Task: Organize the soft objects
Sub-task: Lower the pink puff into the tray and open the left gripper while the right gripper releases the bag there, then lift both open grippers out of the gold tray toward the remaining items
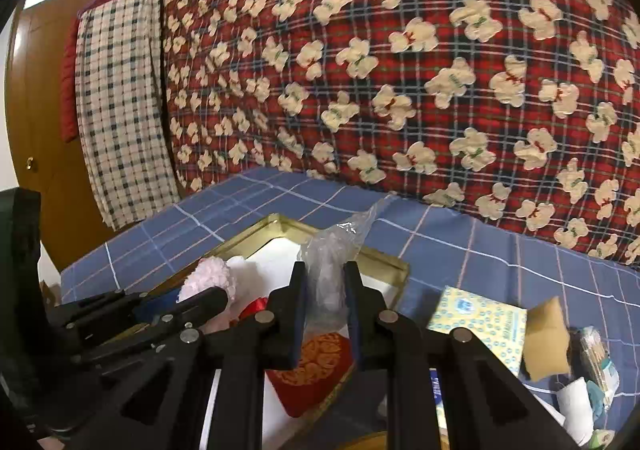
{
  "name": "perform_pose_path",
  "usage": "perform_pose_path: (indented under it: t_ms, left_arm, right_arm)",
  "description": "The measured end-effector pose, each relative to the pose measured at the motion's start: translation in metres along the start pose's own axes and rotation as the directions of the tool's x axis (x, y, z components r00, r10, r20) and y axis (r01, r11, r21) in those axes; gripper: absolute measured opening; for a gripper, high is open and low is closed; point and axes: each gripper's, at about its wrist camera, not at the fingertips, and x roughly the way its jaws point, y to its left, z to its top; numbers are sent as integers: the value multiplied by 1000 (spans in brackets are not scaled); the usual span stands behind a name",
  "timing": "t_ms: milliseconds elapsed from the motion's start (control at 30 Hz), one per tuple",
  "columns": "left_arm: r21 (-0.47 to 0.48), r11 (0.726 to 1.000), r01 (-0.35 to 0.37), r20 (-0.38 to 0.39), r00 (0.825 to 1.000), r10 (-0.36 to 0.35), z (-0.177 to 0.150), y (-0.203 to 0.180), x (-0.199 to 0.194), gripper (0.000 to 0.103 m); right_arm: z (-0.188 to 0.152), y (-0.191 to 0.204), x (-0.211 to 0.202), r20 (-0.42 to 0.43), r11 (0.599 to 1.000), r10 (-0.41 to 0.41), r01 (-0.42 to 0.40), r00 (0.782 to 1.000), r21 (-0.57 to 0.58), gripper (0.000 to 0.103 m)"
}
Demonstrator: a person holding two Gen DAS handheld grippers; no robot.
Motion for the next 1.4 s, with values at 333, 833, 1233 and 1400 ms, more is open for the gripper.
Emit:
perform_pose_path:
  t_ms: [333,833,1233,1400]
  left_arm:
    - [1,999,-46,-3,999,46,-1,13,-2,30]
    - [-19,990,-137,42,990,138,1,17,-17,94]
    - [-20,995,-96,66,993,97,0,-4,-27,99]
    - [47,998,-28,85,996,24,-4,-36,-37,99]
  right_arm:
    - [-1,19,11,-35,999,30,-31,999,-31,20]
    - [0,8,-16,78,999,32,-34,996,24,70]
    - [-14,-32,-60,139,994,-19,4,990,110,74]
    - [-37,-72,-95,121,983,-153,139,981,118,75]
